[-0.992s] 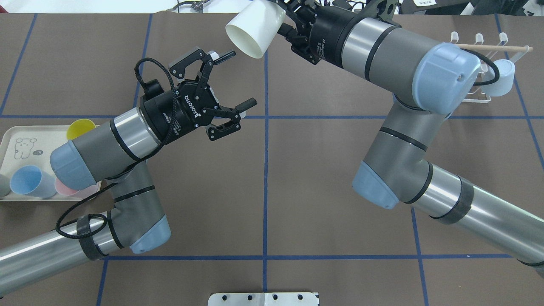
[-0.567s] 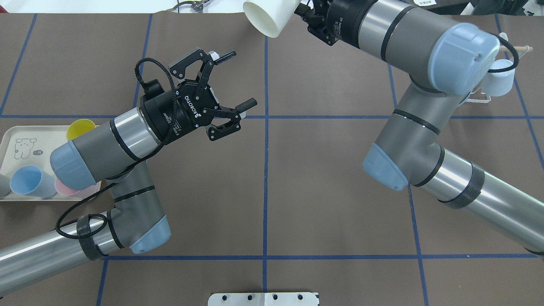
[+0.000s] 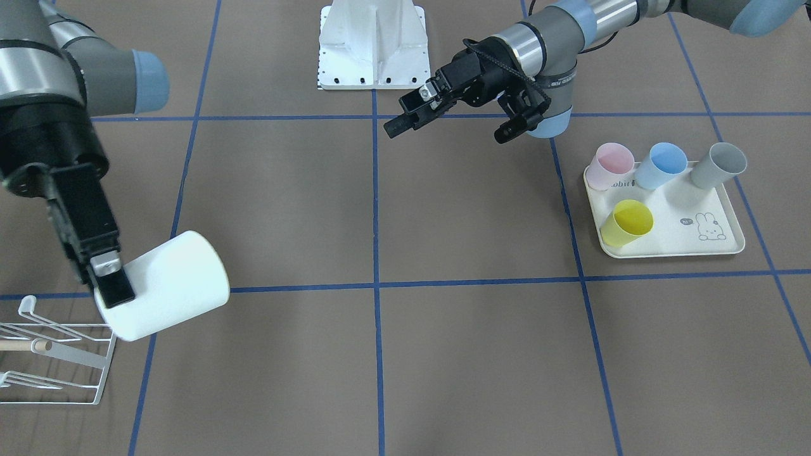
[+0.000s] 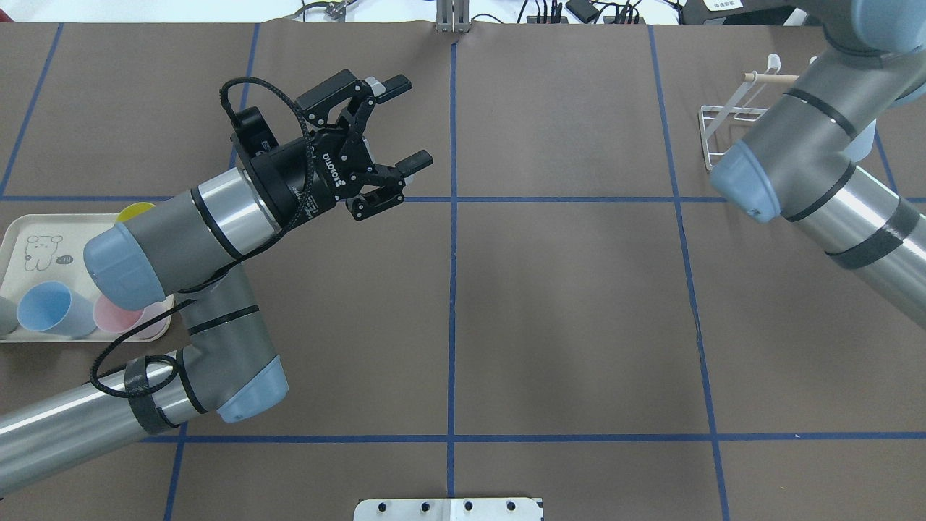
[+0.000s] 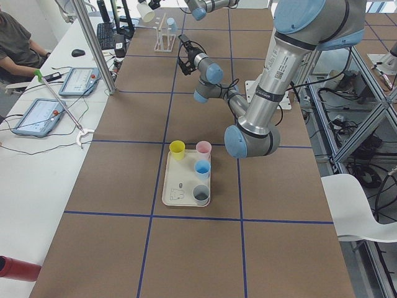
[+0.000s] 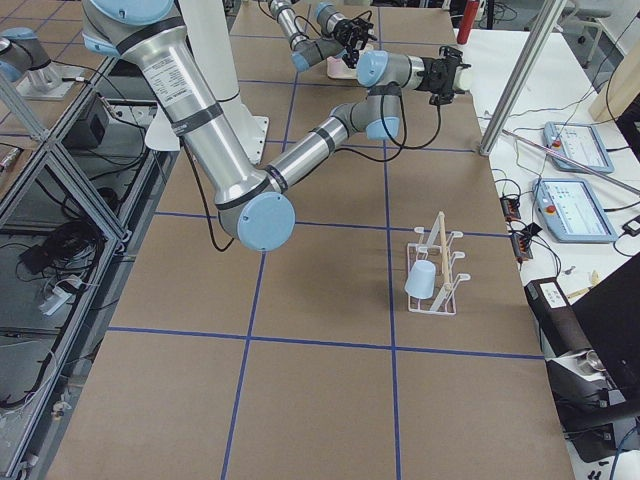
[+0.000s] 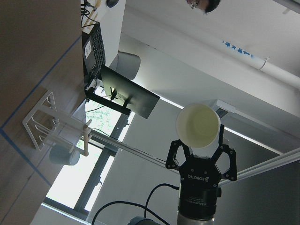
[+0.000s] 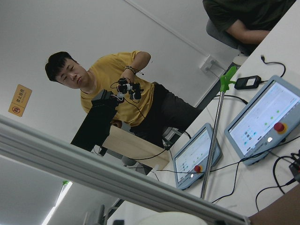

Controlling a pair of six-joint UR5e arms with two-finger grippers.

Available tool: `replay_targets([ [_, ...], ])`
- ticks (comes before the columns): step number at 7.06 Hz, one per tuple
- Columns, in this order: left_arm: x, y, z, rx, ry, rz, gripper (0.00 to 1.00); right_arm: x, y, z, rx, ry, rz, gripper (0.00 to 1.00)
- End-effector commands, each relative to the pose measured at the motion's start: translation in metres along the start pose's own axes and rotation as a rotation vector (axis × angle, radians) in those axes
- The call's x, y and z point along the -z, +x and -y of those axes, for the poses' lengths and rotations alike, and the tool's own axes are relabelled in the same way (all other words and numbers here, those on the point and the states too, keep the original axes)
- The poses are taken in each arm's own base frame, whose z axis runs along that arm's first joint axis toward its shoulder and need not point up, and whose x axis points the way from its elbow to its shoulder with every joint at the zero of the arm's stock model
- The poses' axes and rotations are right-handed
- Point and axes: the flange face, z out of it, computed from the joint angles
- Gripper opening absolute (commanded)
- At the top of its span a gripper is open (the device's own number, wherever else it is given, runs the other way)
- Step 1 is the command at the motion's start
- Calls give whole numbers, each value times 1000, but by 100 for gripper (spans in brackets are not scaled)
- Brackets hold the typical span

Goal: Transfer IKEA cup to right arm and place on rack

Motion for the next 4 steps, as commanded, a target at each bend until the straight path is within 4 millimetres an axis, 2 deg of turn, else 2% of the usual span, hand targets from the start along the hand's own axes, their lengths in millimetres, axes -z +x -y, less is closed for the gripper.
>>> replay_targets([
  [1, -8, -2, 6, -139, 55, 69, 100, 3, 33, 54, 214, 79, -127, 0],
  [3, -14, -8, 9, -195, 87, 123, 100, 16, 80, 79, 314, 173, -233, 0],
  [4, -14, -9, 10, -196, 90, 127, 100, 31, 122, 88, 426, 201, -310, 0],
])
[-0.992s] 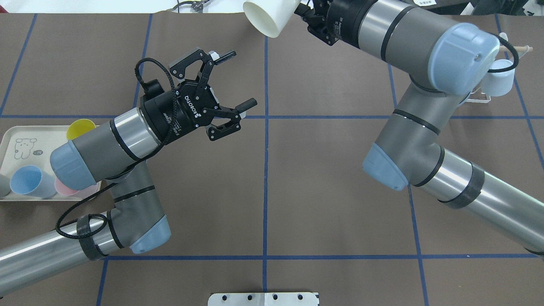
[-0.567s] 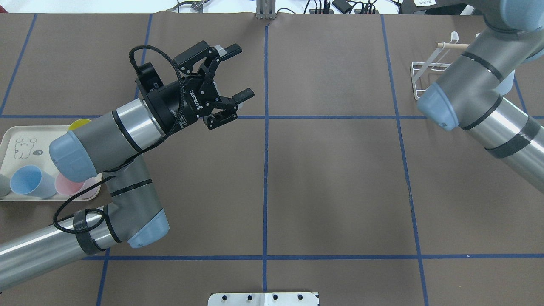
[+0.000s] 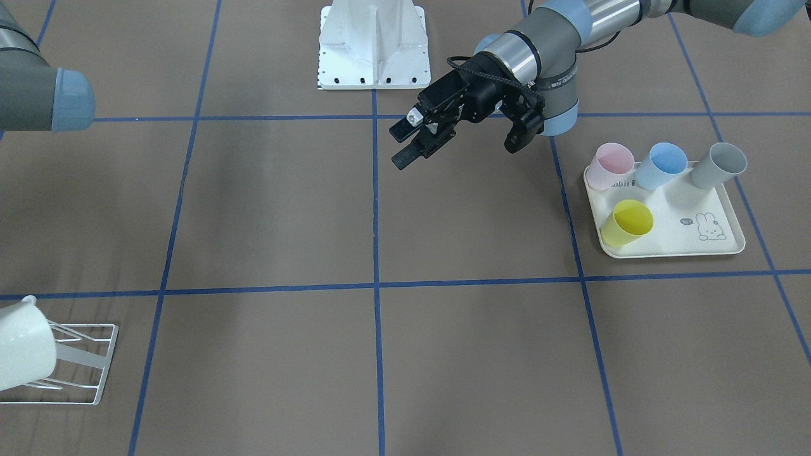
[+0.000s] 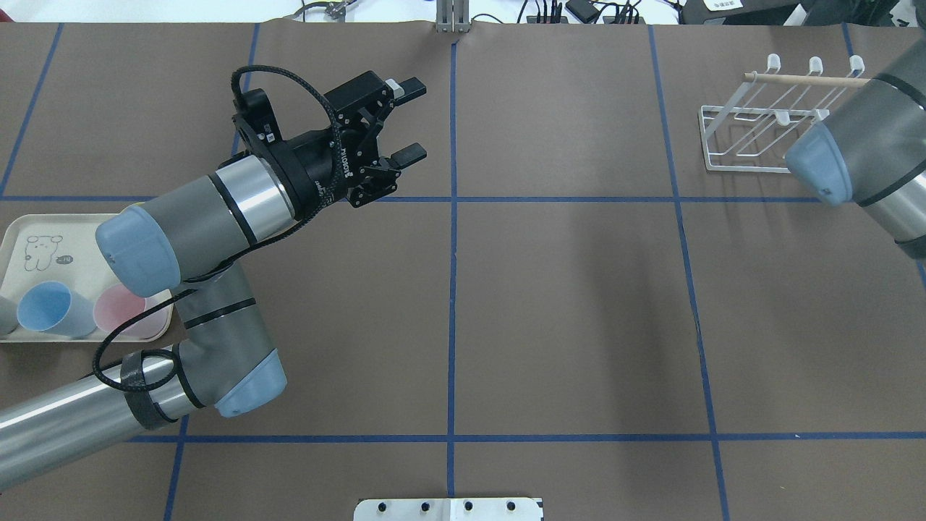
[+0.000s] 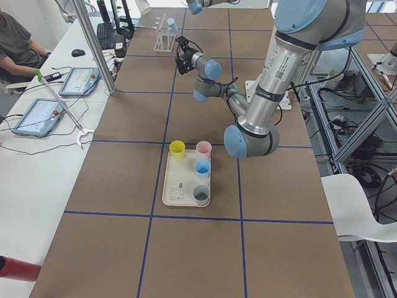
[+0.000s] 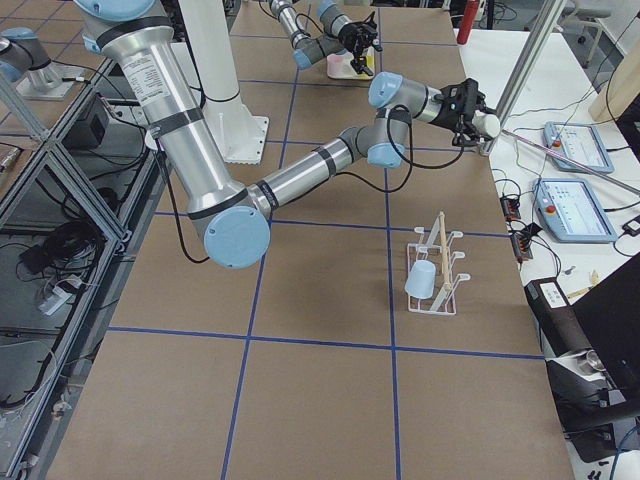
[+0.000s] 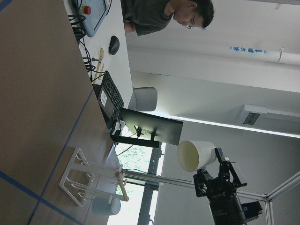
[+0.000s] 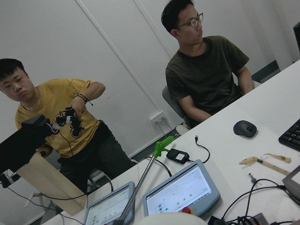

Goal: Transfer IKEA cup to right arm and place on rack

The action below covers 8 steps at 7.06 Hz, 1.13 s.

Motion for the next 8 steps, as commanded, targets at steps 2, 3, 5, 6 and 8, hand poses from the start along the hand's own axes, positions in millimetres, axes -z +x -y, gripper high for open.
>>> replay_targets([
  [2, -2, -8, 2, -17, 2, 39, 100, 9, 105, -4, 270, 70, -172, 0],
  [3, -3, -10, 2, -17, 2, 45, 100, 3, 126, 8, 285, 82, -207, 0],
  [5, -4, -12, 1, -16, 2, 47, 100, -11, 176, 35, 374, 123, -232, 0],
  [6, -4, -12, 0, -15, 0, 46, 100, -15, 201, 37, 374, 131, -226, 0],
  [8, -5, -17, 2, -17, 3, 55, 100, -25, 230, 31, 373, 151, -192, 0],
])
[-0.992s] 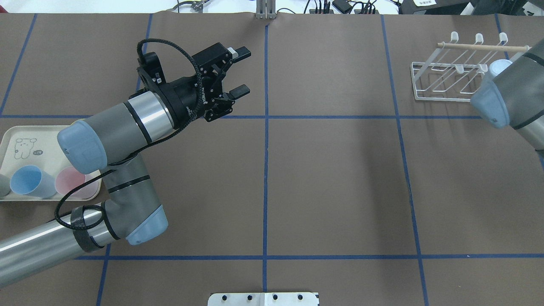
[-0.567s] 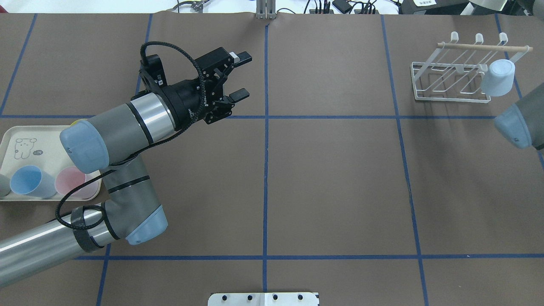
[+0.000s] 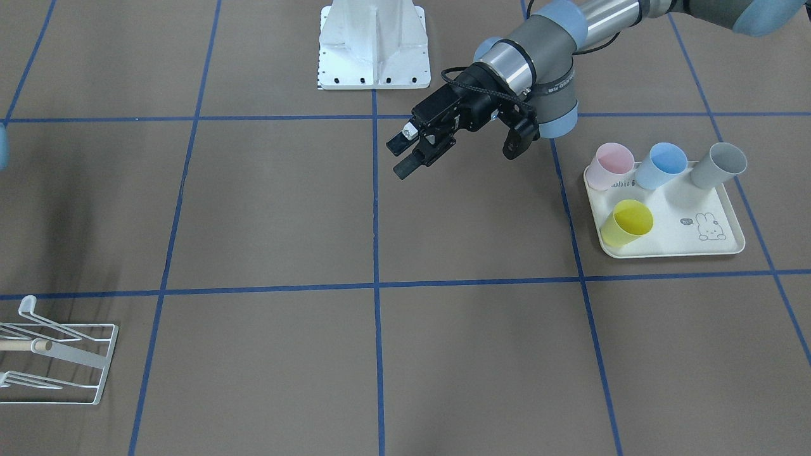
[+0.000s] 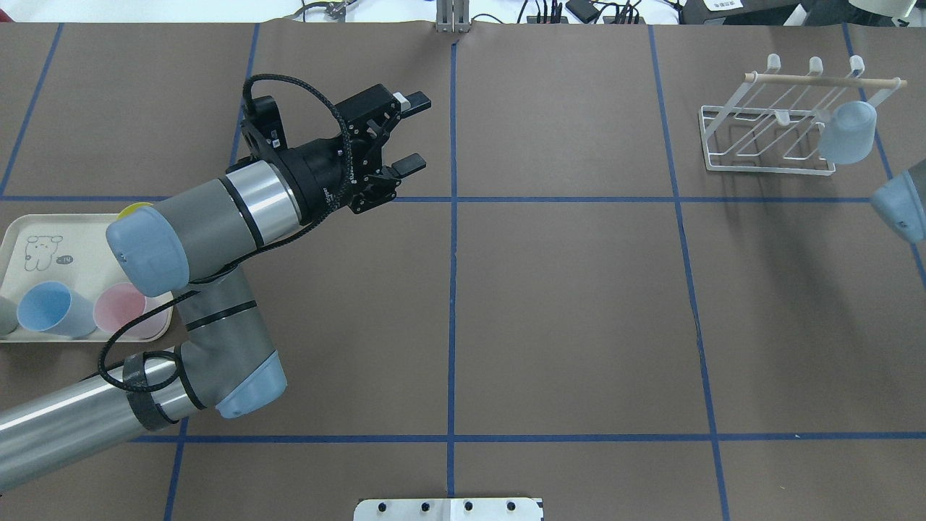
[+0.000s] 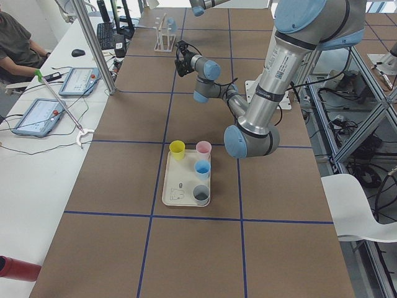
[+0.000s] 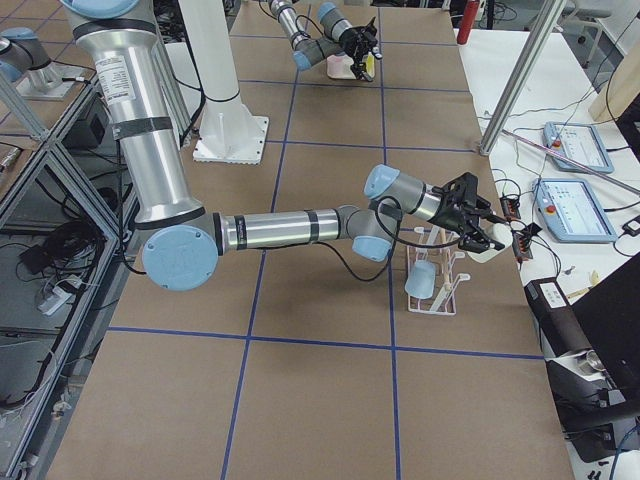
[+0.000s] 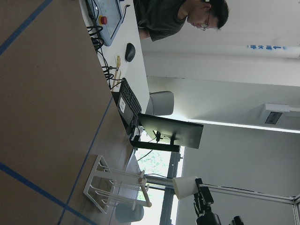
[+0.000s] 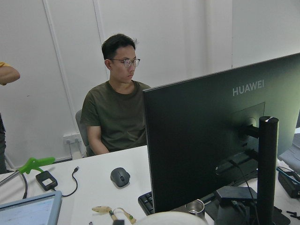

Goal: Transfer IKEA cup to right arm and place on rack

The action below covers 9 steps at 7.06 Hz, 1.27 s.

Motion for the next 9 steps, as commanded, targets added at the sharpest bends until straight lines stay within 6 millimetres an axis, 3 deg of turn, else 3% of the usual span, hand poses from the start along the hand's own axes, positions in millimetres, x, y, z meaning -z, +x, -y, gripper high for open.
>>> replay_targets([
  [1, -1, -6, 1, 0, 2, 10, 100, -7, 11, -7, 8, 19, 17, 0],
  [2, -1, -10, 3, -1, 4, 17, 100, -9, 9, -12, 14, 21, 9, 0],
  [3, -2, -15, 4, 0, 5, 24, 100, -20, 13, -32, 30, 16, -23, 0],
  [9, -1, -23, 7, 1, 10, 36, 100, -23, 3, -67, 64, 26, -53, 0],
])
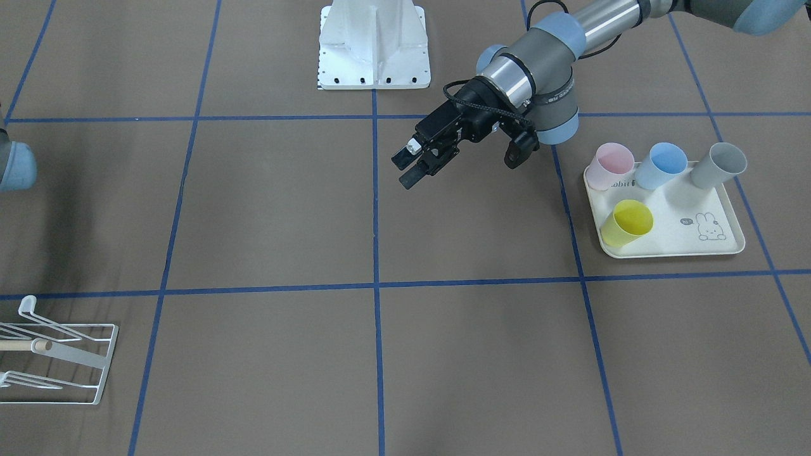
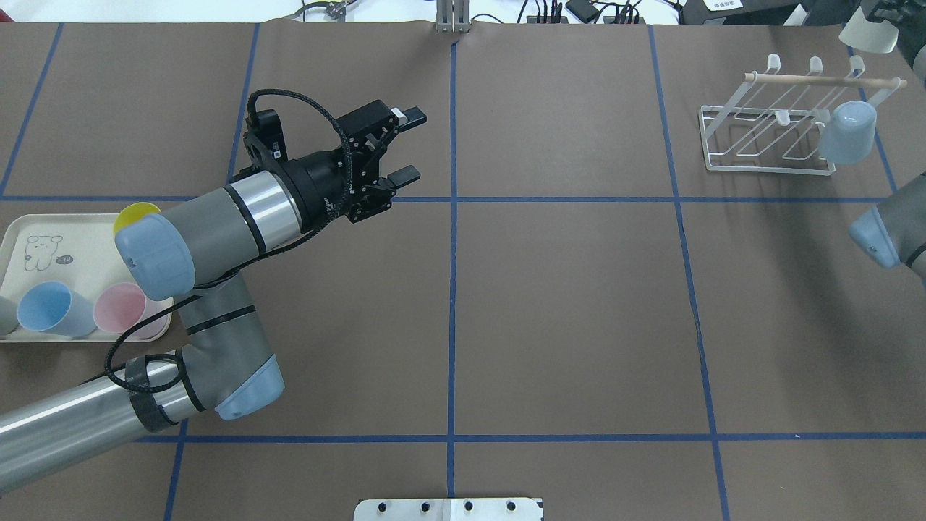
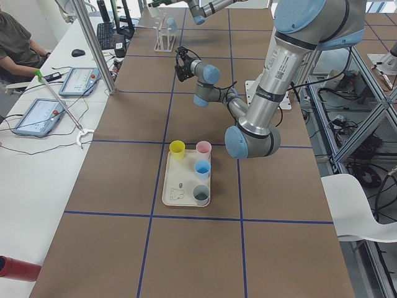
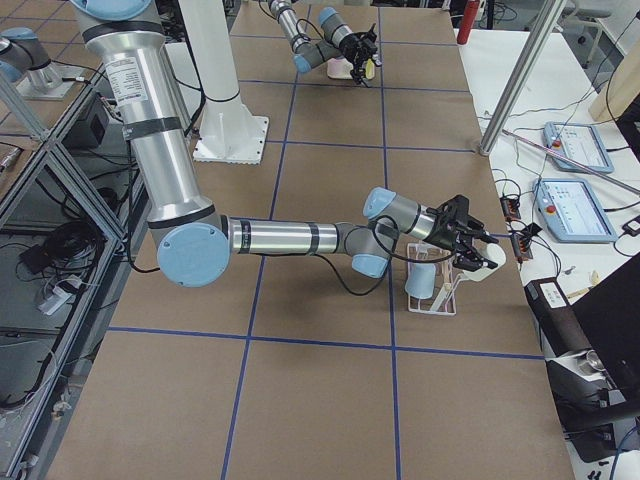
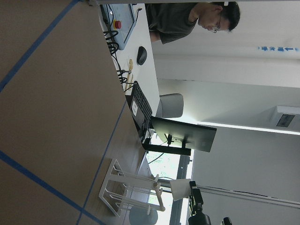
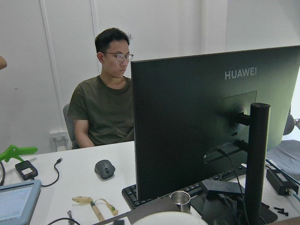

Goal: Transfer IKEA cup to right arm and place on rack

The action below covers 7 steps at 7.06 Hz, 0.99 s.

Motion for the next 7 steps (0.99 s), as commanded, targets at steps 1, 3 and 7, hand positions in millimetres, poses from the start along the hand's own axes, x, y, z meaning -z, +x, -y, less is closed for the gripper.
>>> replay_targets([
  [1, 0, -1, 0, 2, 1, 1, 100, -1, 1, -8, 8, -1, -11, 0],
  [3, -1, -4, 1, 1, 3, 5, 100, -2, 10, -16, 20, 2, -36, 0],
  [7, -1, -3, 1, 7, 3, 4, 100, -5, 14, -34, 41, -4, -62, 0],
])
